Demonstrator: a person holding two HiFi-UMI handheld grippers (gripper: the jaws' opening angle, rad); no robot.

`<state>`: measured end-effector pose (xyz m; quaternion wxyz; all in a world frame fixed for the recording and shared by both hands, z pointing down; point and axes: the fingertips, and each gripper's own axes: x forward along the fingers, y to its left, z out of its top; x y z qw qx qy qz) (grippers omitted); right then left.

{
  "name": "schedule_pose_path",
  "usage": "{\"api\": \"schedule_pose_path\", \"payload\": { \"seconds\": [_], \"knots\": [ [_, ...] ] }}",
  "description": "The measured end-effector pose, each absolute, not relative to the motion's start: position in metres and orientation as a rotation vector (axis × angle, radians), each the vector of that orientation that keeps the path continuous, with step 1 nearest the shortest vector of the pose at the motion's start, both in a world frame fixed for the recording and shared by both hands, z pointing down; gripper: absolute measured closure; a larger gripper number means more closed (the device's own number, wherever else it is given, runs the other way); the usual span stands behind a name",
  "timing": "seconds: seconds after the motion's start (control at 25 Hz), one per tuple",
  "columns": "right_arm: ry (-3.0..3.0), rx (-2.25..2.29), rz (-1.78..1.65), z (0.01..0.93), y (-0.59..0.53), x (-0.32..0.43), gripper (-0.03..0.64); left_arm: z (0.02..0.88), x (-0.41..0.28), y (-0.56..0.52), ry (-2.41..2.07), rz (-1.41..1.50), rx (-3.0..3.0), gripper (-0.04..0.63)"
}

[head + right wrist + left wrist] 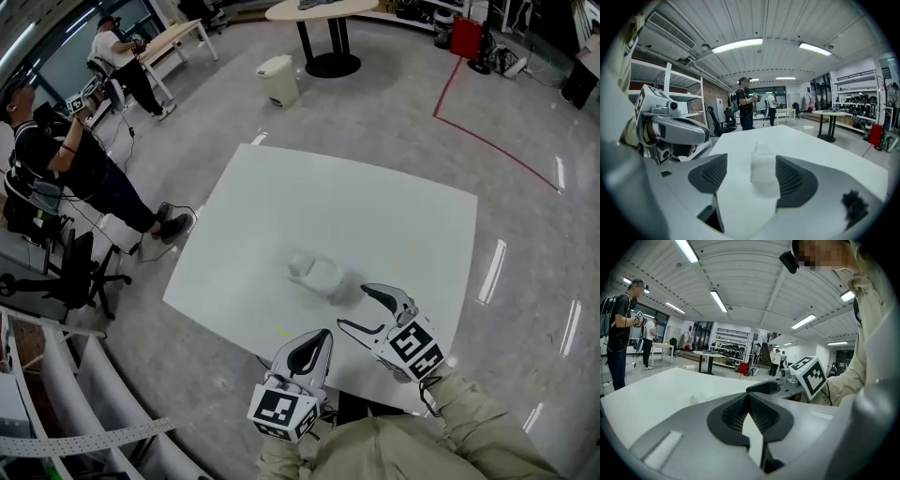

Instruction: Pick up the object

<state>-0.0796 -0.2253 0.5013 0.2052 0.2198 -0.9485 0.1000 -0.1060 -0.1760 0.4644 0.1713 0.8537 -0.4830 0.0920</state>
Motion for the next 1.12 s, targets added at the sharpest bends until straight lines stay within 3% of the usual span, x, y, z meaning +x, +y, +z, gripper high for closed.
{"api": "schedule_pose_path", "payload": {
  "seconds": [0.48,1.12],
  "knots": [
    [-2.433,0.607,0.137,0.569,-0.288,-0.126,0.147,0.494,-0.142,-0.2,-1.354,0.291,2.348,0.589],
    [-2.379,0.565,0.17,0.59,-0.294,-0.145,0.141,0.501,-0.17,-0.213,-1.383,0.274,2.308,0.589]
  ]
}}
